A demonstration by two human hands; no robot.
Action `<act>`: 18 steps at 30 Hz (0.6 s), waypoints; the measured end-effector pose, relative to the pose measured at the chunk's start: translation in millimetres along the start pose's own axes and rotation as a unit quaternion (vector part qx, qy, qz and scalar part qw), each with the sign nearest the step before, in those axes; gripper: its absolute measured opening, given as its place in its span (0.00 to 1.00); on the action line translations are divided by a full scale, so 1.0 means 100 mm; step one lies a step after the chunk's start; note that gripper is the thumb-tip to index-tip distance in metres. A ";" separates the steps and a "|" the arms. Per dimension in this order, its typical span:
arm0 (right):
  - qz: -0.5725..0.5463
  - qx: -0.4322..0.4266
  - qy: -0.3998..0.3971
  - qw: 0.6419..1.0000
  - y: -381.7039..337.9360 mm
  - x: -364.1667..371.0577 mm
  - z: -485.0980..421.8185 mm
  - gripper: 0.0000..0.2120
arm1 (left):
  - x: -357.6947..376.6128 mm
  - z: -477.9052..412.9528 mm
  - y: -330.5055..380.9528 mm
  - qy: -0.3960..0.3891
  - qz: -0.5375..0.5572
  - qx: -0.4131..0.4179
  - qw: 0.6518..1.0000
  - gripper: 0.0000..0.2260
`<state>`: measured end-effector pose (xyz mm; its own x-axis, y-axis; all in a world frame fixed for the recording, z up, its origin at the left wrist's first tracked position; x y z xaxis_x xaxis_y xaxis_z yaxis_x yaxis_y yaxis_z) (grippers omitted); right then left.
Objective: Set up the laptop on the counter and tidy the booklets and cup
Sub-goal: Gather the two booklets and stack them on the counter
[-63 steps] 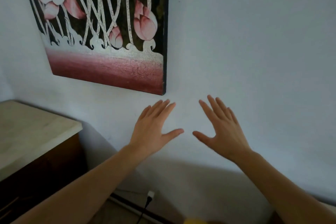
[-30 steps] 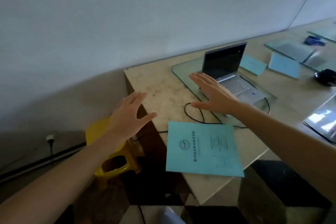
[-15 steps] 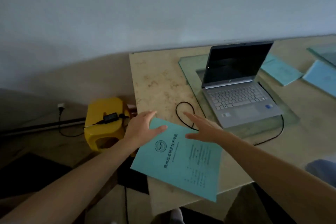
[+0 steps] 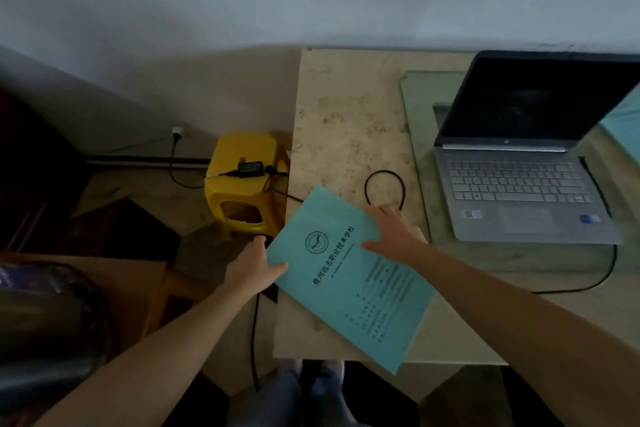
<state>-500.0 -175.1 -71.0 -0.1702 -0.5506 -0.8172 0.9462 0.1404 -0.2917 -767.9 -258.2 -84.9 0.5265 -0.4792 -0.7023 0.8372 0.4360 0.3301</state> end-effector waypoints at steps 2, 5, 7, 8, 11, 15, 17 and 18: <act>0.001 0.021 0.003 1.000 -0.03 0.02 -0.01 0.30 | 0.06 -0.01 -0.12 -0.040 0.038 -0.018 0.998 0.24; -0.027 0.049 0.027 0.998 -0.07 0.00 0.02 0.25 | 0.02 0.00 -0.22 -0.050 0.154 -0.008 0.987 0.22; -0.035 0.061 0.044 0.997 -0.07 -0.01 0.04 0.23 | -0.02 0.02 -0.22 -0.052 0.279 0.006 0.959 0.16; -0.039 0.065 0.046 0.996 -0.07 -0.01 0.05 0.22 | -0.05 0.03 -0.22 -0.048 0.346 0.005 0.937 0.15; -0.162 0.069 0.031 0.984 -0.03 -0.01 0.09 0.16 | -0.14 0.05 -0.19 -0.040 0.514 -0.005 0.857 0.12; -0.282 0.059 0.062 0.955 -0.07 -0.11 0.24 0.09 | -0.24 0.05 -0.09 -0.040 0.659 0.003 0.751 0.15; -0.343 0.052 0.066 0.936 -0.11 -0.19 0.32 0.09 | -0.28 0.05 0.03 -0.052 0.701 0.016 0.711 0.12; -0.374 0.049 0.059 0.924 -0.12 -0.23 0.36 0.10 | -0.30 0.06 0.12 -0.064 0.710 0.029 0.701 0.09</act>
<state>-497.9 -193.4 -31.0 -0.8101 -0.3695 -0.4551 0.5709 -0.3209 -0.7557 -773.0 -243.7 -56.3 0.8409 0.3399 0.4211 -0.5411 0.5127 0.6666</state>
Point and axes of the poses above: each hand's wrist, its own z-axis away from the middle knuckle, its own x-axis out of the palm, y = z × x, the point moved 6 cm from there along -z, towards the middle knuckle, and after that the axes turned 5 degrees about -y, right-handed, at the moved point
